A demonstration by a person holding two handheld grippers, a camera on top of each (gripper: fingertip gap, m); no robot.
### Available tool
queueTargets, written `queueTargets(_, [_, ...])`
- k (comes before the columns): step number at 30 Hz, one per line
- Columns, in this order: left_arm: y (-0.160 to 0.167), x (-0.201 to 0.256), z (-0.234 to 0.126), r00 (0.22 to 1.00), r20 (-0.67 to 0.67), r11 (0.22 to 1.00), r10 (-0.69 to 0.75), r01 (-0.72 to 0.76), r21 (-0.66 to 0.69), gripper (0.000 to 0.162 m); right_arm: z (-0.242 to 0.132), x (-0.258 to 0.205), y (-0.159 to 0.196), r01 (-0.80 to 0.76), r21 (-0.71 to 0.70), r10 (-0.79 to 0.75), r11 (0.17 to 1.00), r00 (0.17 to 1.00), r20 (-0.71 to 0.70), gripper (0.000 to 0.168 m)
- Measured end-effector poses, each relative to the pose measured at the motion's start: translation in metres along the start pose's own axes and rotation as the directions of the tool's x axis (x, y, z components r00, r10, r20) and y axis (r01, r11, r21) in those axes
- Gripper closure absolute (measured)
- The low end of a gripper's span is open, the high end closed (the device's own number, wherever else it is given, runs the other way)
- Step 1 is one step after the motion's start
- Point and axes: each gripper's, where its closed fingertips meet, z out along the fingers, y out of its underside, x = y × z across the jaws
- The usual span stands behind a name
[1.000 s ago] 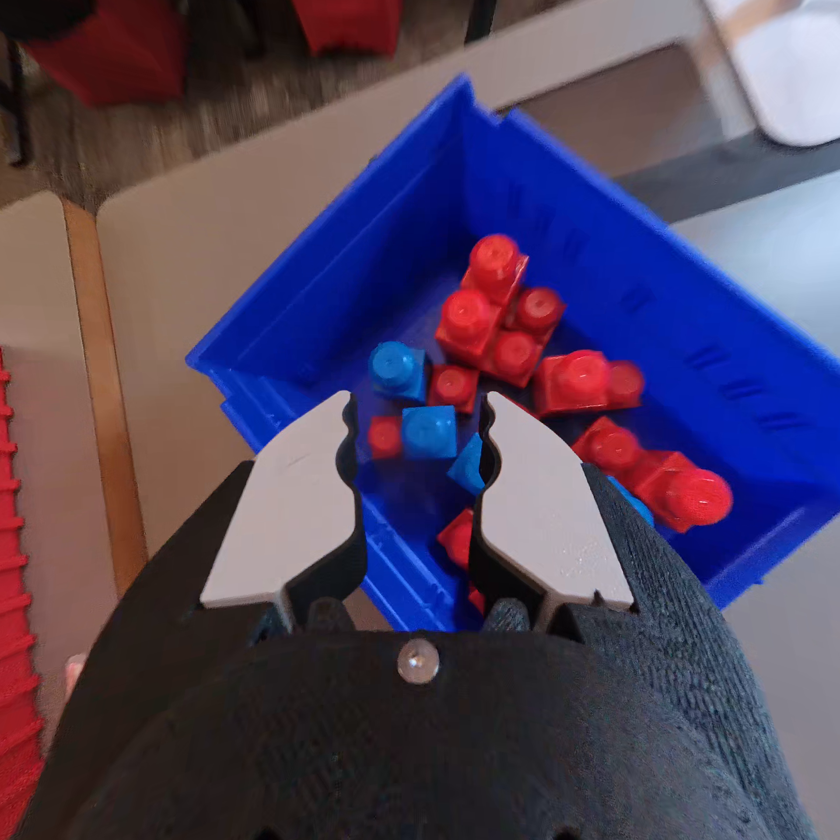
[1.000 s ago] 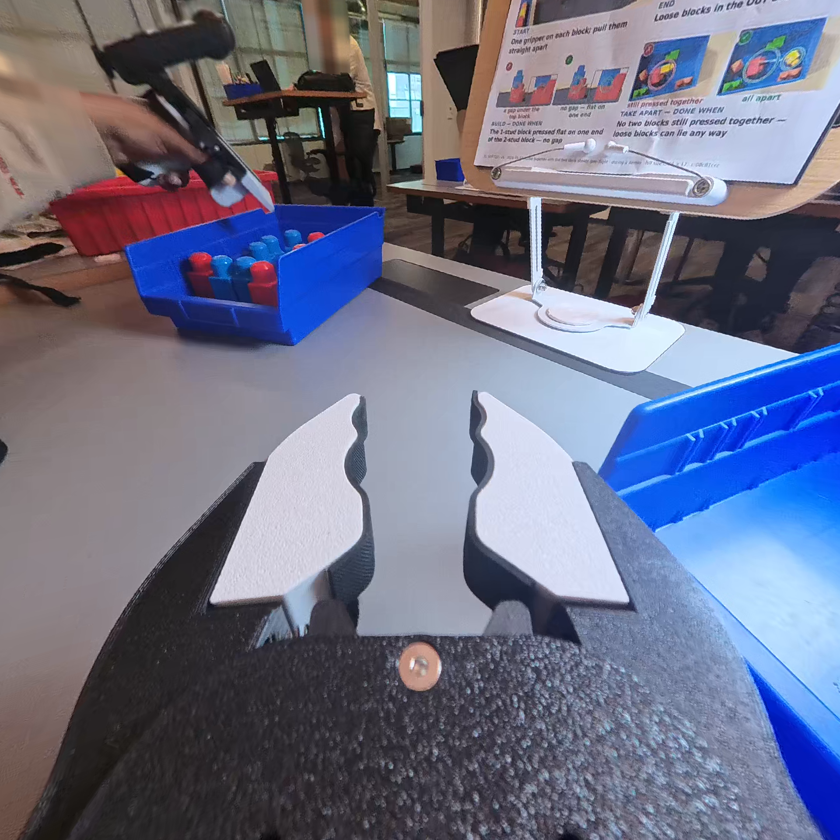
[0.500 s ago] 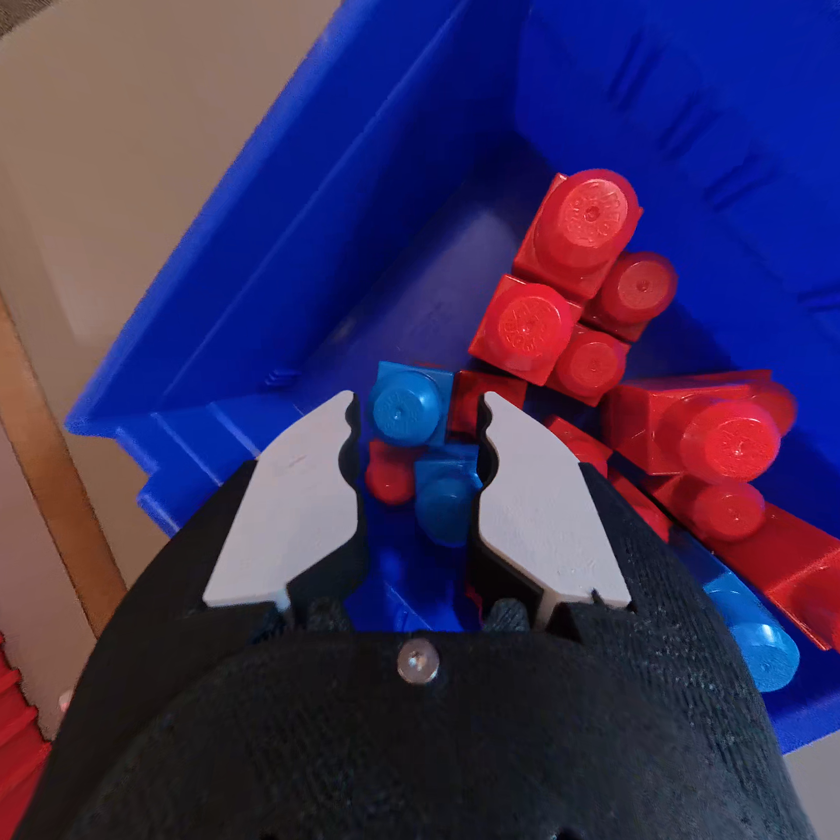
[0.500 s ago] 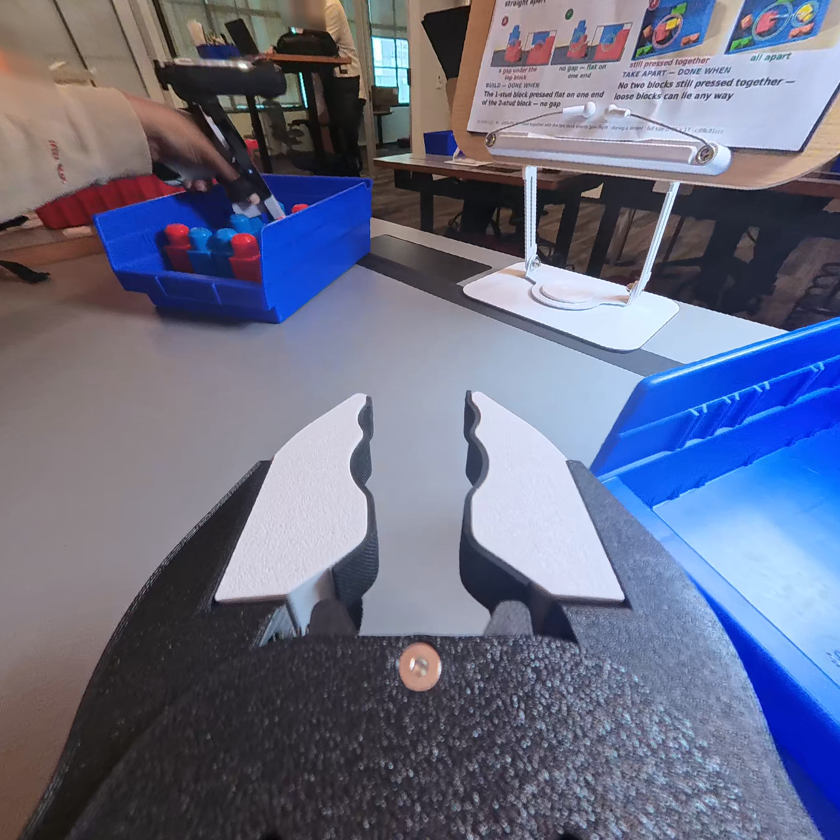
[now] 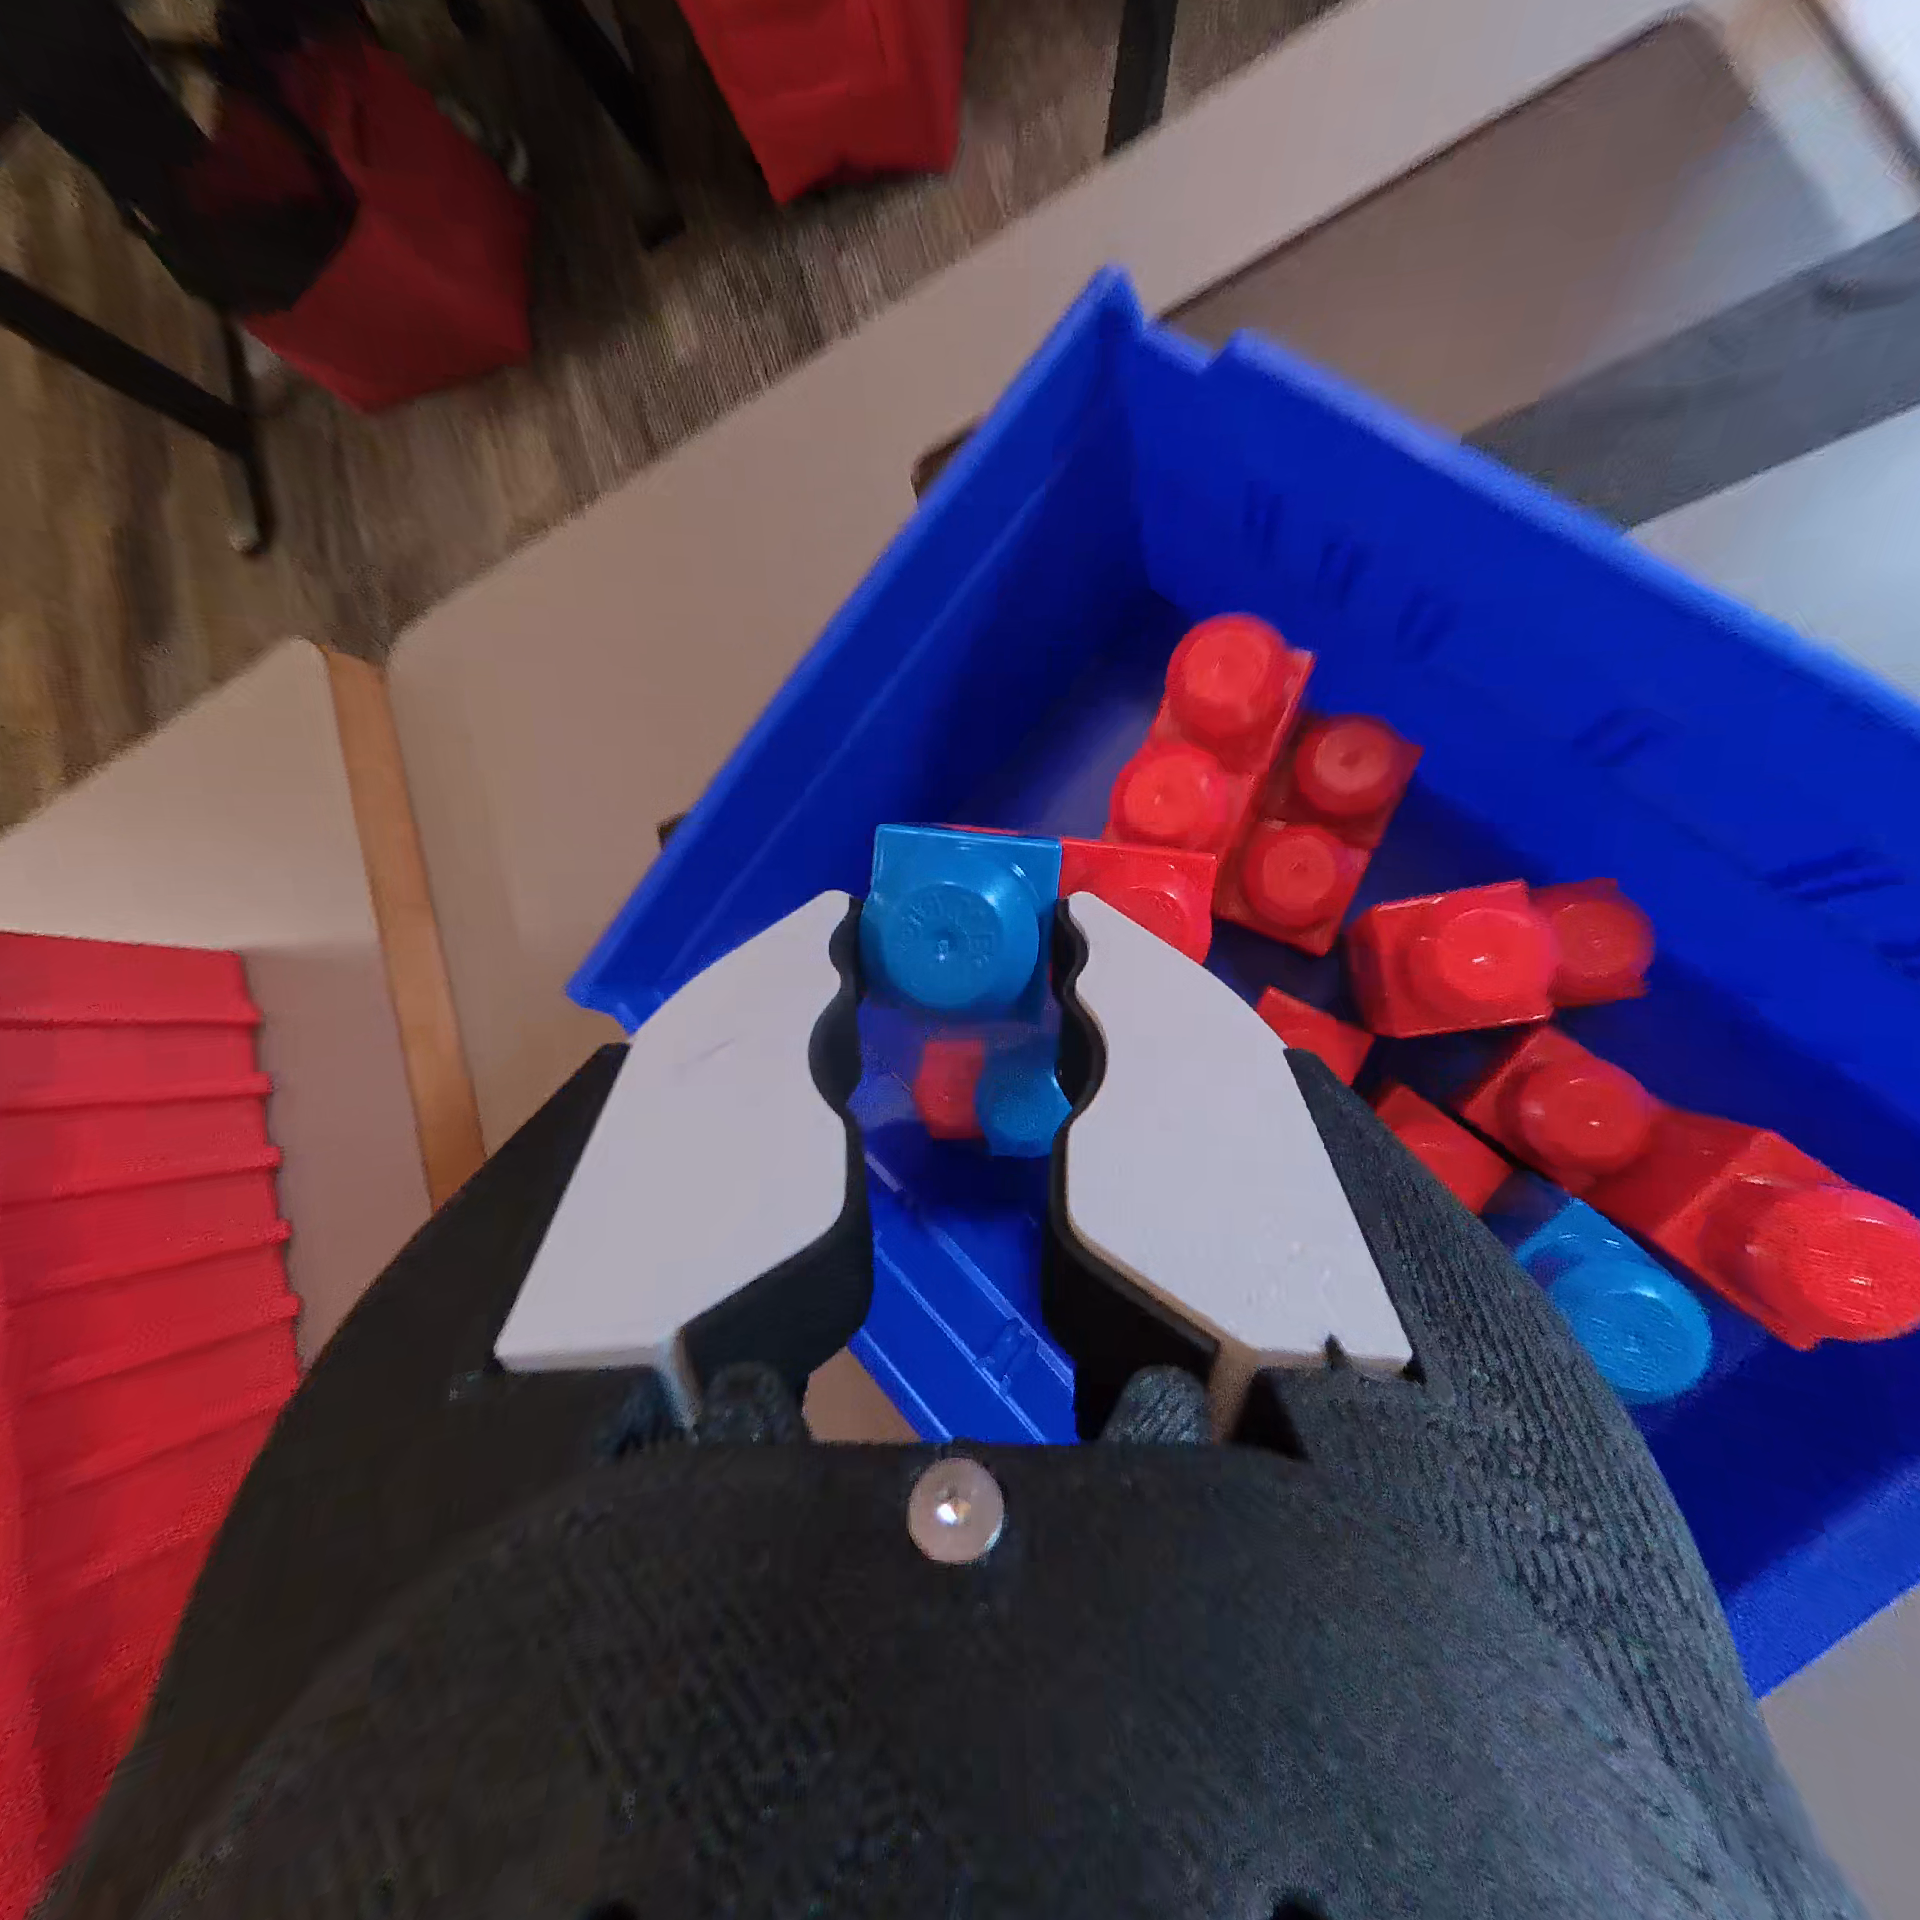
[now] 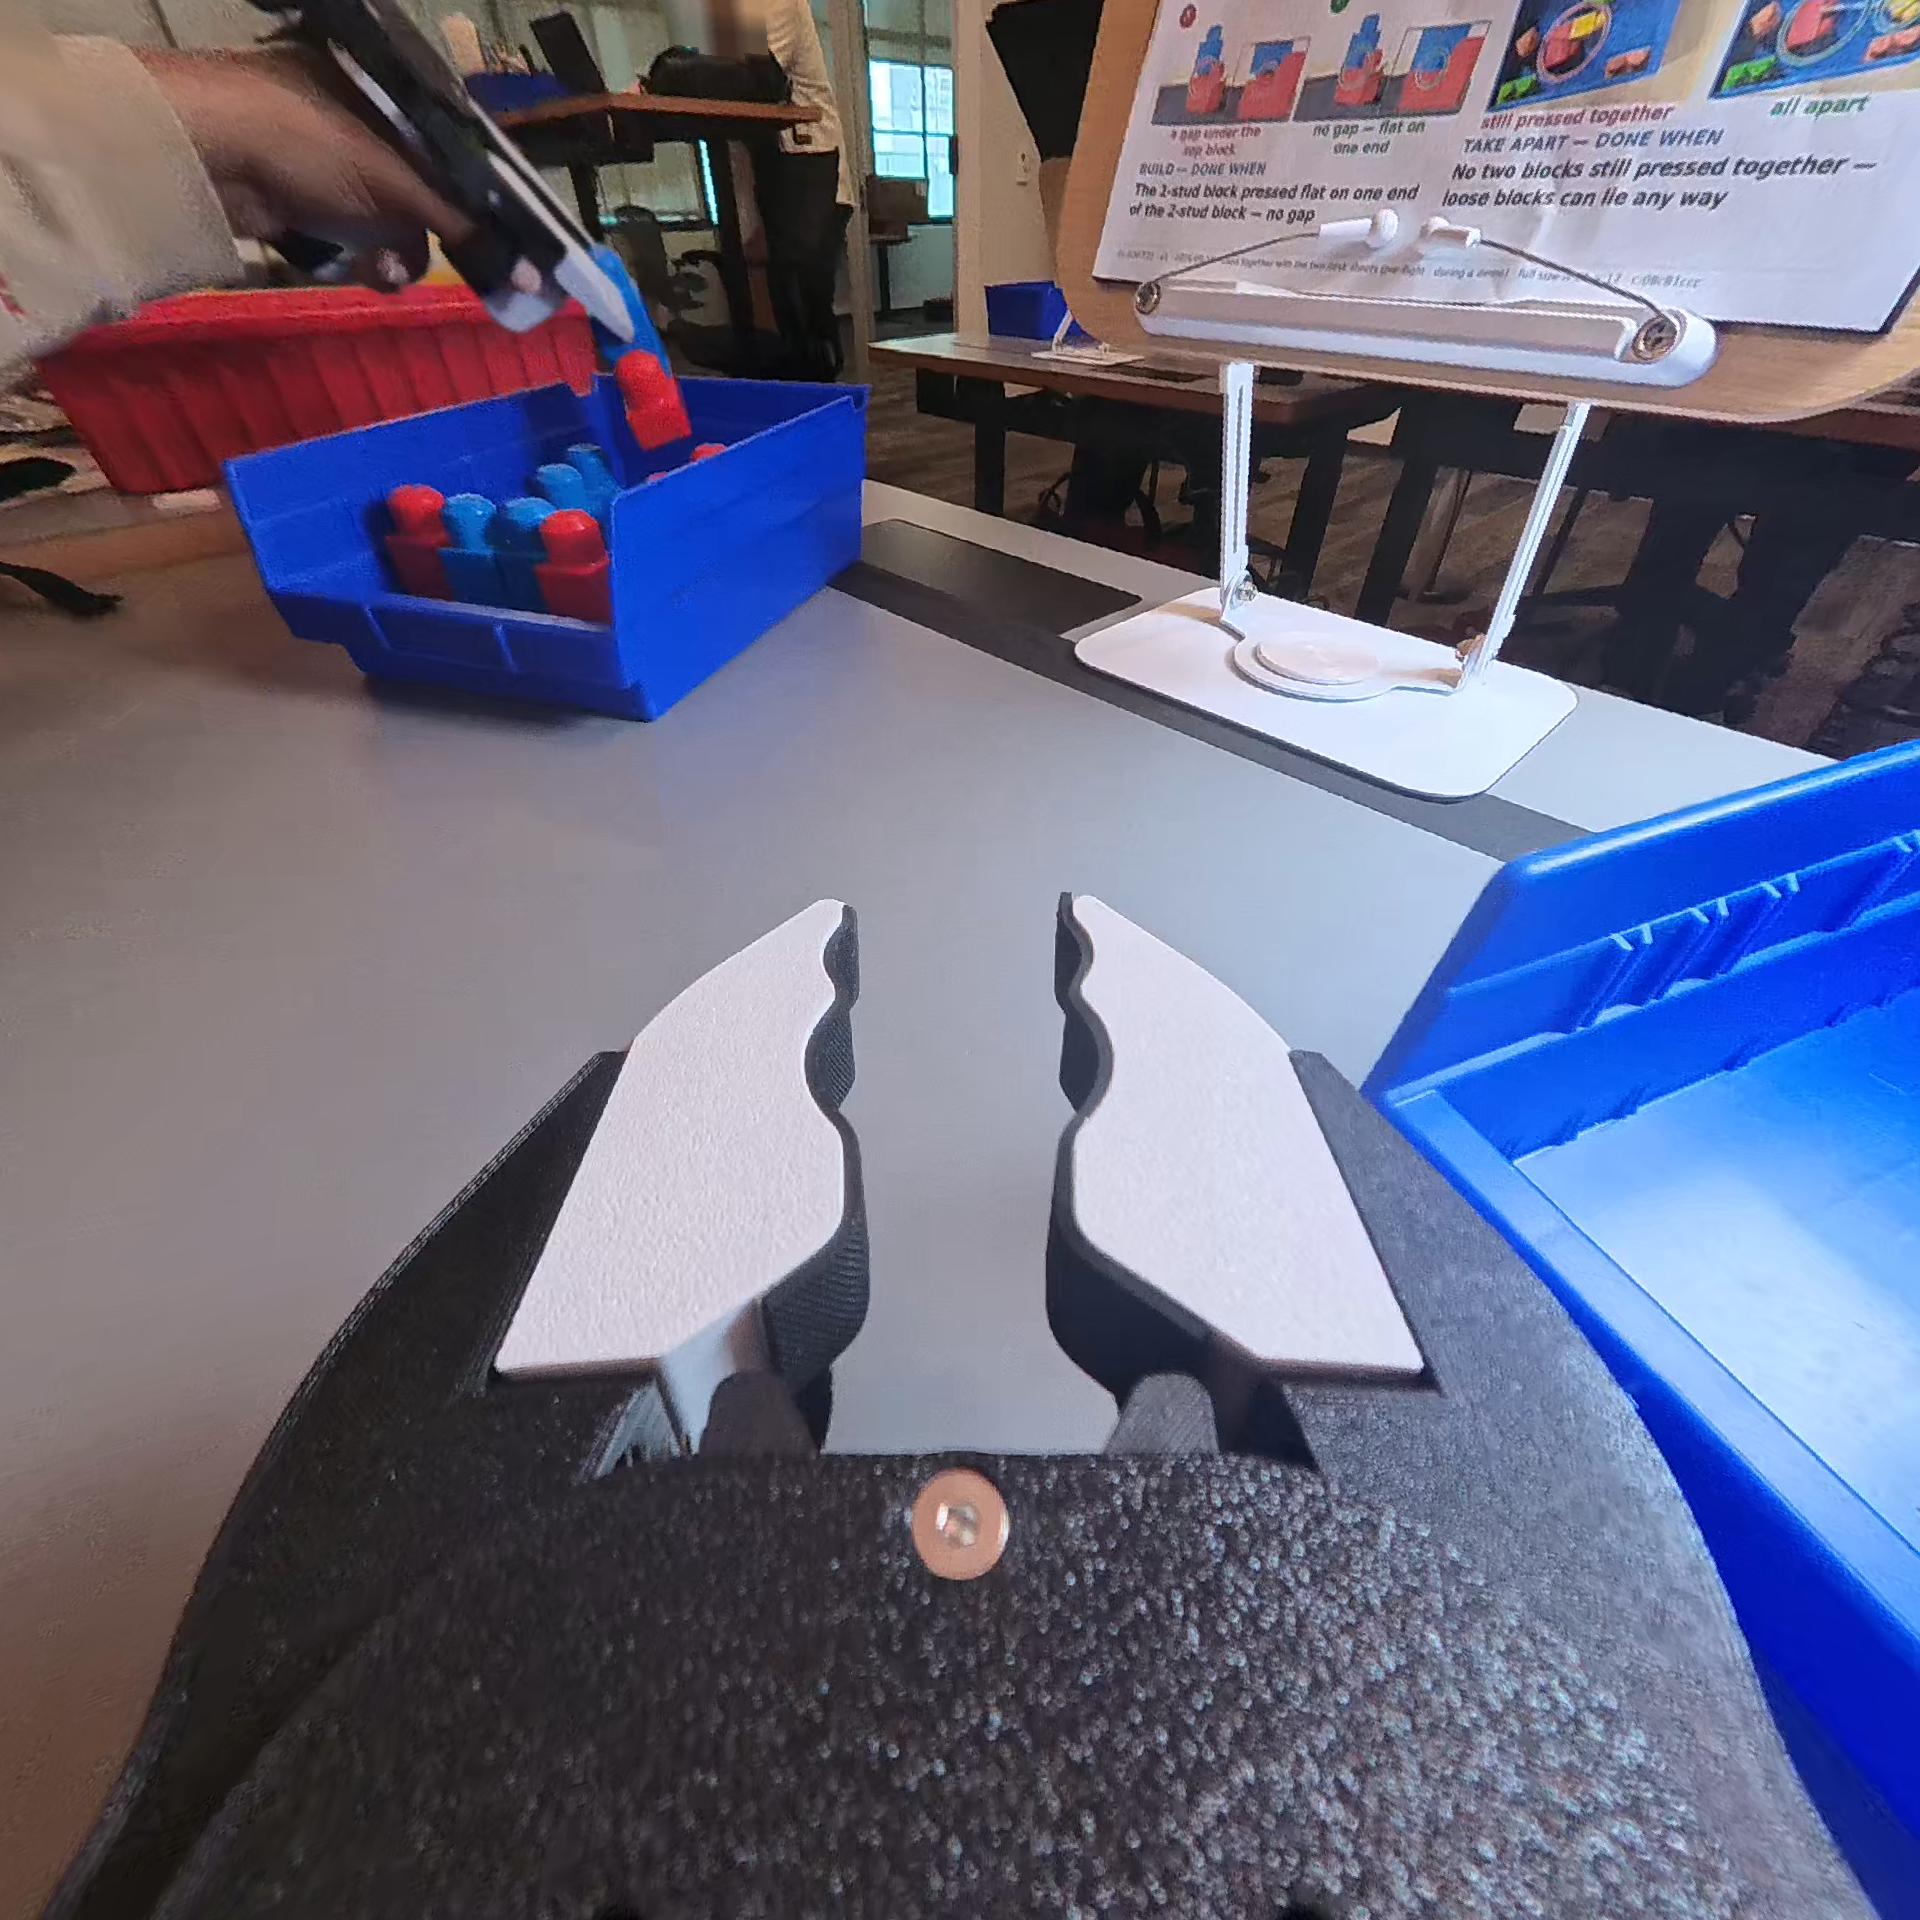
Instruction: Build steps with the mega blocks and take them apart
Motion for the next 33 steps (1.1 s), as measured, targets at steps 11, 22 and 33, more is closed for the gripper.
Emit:
queueTargets(11, [-0.087, 0.179, -0.166, 0.922, -0.195, 0.691, 0.334, -0.099, 0.716, 0.127, -0.006, -0.050, -0.019, -0.051, 0.059, 0.034, 0.997, 0.966, 0.256, 0.117])
queueTargets(22, [-0.017, 0.400, -0.266, 0.548, -0.341, 0.273, 0.764, 0.204, 0.940, 0.128, -0.040, -0.129, -0.066, -0.501, -0.082, 0.378, 0.861, 0.525, 0.763, 0.098])
queueTargets(33, [-0.004, 0.404, -0.272, 0.459, -0.386, 0.308, 0.800, 0.238, 0.921, 0.129, -0.054, -0.107, -0.084, -0.605, -0.052, 0.385, 0.794, 0.436, 0.814, 0.131])
